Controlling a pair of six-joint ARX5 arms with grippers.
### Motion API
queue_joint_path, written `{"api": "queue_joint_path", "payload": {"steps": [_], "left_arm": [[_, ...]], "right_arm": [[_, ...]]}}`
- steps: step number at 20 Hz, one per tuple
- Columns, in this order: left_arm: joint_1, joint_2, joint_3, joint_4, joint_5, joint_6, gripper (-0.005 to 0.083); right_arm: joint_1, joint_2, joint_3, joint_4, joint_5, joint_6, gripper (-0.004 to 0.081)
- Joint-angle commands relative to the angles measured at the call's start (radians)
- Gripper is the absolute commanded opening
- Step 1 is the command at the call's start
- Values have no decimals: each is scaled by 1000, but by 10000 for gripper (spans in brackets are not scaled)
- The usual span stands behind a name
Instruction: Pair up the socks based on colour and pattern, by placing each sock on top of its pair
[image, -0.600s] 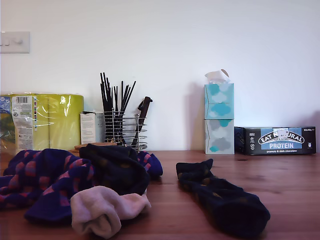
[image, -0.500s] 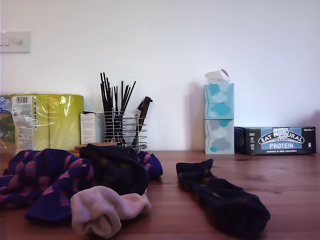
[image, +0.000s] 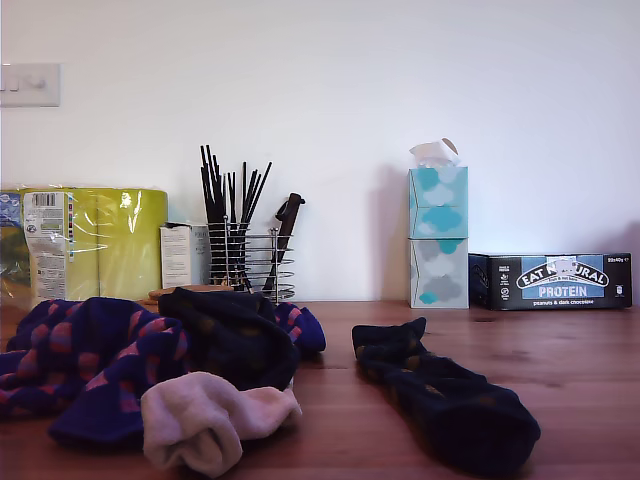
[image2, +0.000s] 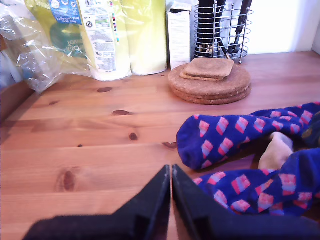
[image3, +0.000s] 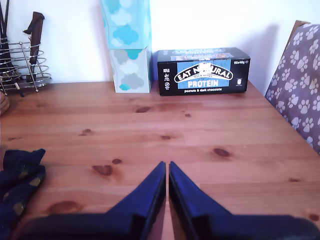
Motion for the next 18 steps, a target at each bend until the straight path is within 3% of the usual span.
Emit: {"api": "queue_joint_path", "payload": {"steps": [1,6,13,16,18], "left_arm": [[1,-7,-10,37,8,-5,-14],[1,-7,70,63,55,-51,-19],[1,33,233,41,118,-79,-19],[-2,143,335,-15,219,-52,-19],[-13,243,399,-29,334,-21,-19]], "right_arm": [[0,-5,-13,29,-3,3,-13],[0,-5,34,84,-3,3,-13],[0,0,212,-27,-19,3,-13],[1,54,313,-133,-76,10,-13],[4,108,383,-184,-159,58,-13]]}}
